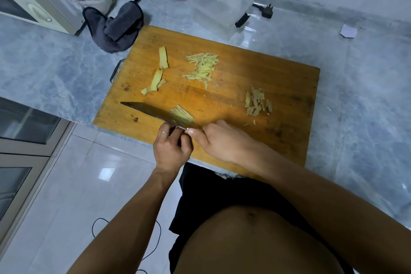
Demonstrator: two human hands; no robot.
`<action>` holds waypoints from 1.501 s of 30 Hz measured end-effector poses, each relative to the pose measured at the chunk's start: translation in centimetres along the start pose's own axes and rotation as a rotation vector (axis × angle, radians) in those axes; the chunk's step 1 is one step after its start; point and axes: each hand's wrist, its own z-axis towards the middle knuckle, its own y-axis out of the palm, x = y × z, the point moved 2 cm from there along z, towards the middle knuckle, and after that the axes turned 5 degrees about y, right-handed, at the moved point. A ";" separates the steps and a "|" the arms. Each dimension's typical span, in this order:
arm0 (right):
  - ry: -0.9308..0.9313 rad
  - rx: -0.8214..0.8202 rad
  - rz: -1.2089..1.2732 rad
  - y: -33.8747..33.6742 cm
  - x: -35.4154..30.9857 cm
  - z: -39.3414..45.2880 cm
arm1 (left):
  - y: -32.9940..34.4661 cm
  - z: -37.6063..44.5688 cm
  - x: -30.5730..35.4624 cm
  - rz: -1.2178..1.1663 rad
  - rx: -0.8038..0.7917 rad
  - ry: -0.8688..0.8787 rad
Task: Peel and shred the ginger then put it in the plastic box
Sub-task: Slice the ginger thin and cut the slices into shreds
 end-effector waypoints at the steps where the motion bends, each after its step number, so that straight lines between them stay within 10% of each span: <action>1: 0.005 -0.002 -0.002 0.0 -0.2 0.2 | 0.0 0.0 0.0 0.005 0.006 -0.003; 45: -0.048 0.015 -0.009 -0.5 0.8 -0.8 | 0.0 0.1 0.0 -0.014 0.031 -0.009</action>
